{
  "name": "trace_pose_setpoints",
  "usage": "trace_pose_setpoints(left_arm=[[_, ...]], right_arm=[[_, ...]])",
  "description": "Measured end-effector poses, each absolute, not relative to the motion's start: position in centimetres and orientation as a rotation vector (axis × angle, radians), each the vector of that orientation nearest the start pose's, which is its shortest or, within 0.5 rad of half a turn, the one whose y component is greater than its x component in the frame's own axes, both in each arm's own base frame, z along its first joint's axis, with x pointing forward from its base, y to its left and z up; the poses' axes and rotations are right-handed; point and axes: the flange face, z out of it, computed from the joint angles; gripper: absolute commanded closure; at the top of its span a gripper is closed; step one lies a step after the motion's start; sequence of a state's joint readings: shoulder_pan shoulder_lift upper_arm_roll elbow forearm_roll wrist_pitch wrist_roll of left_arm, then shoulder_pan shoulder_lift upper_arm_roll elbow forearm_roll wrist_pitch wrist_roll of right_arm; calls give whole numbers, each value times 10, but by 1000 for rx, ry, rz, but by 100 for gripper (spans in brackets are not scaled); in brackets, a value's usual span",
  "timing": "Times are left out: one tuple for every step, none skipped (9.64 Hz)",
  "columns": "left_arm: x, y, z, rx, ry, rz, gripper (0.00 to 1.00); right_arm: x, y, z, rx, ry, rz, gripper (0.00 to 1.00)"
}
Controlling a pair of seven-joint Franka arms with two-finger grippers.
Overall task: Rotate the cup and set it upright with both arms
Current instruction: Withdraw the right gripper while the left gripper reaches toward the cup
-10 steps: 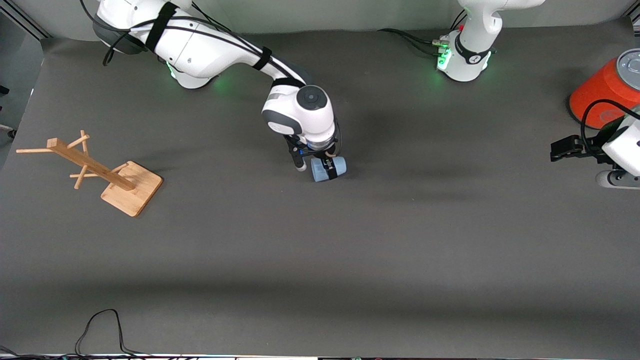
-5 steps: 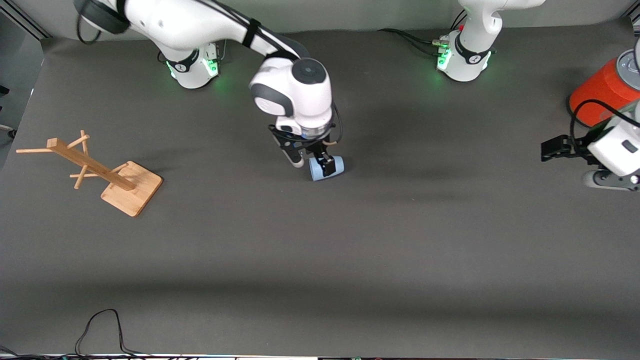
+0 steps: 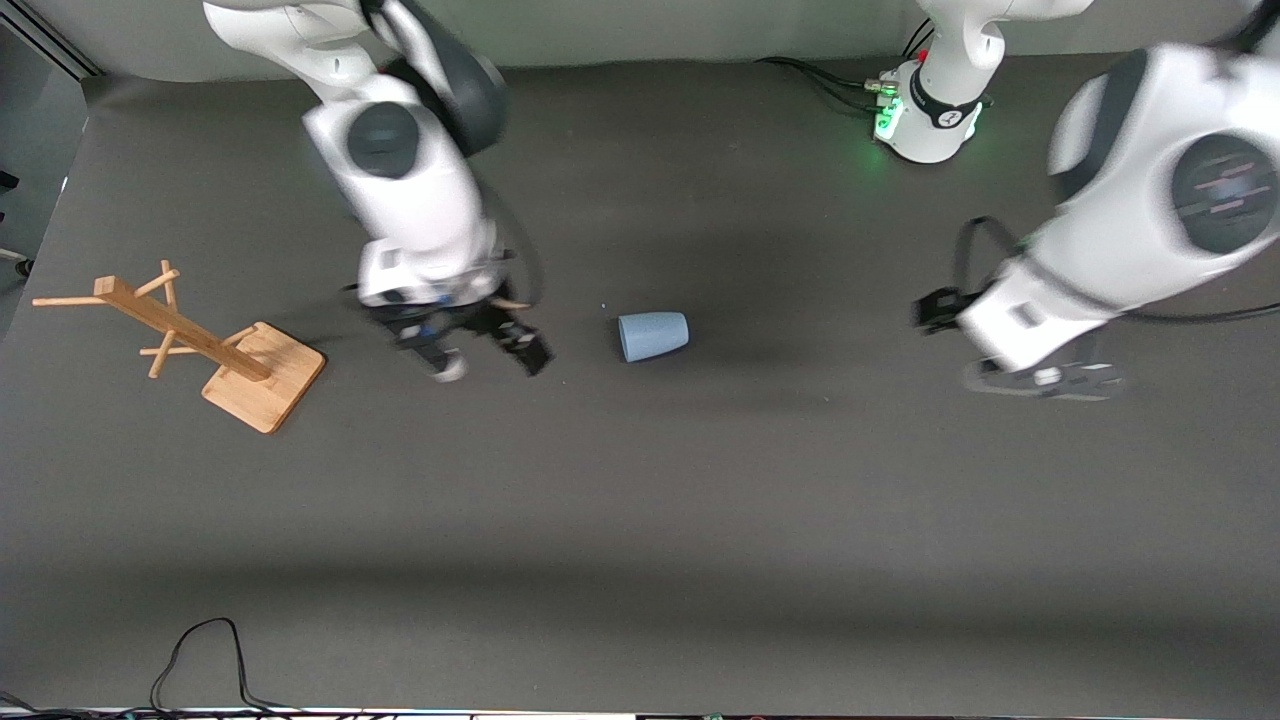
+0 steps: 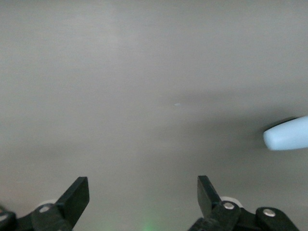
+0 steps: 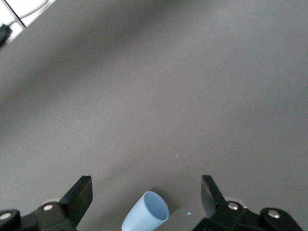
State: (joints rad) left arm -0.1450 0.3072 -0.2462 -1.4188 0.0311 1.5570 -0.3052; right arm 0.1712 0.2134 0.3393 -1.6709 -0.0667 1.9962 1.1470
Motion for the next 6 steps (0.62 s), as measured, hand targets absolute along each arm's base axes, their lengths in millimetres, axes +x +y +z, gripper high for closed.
trace_pose_setpoints(left_arm=[[597, -272, 497, -3111, 96, 263, 0], [596, -324, 476, -3095, 60, 255, 0], [591, -373, 456, -3074, 25, 232, 0], [583, -415, 436, -3052, -1, 194, 0], [574, -452, 414, -3041, -23, 156, 0], [567, -479, 395, -3053, -79, 124, 0]], right_arm=[[574, 247, 517, -2888, 862, -114, 0], [575, 206, 538, -2897, 798, -136, 0], [569, 171, 557, -2928, 724, -157, 0], [559, 134, 574, -2961, 650, -163, 0], [548, 97, 591, -2988, 569, -163, 0], [537, 61, 604, -3011, 483, -160, 0]])
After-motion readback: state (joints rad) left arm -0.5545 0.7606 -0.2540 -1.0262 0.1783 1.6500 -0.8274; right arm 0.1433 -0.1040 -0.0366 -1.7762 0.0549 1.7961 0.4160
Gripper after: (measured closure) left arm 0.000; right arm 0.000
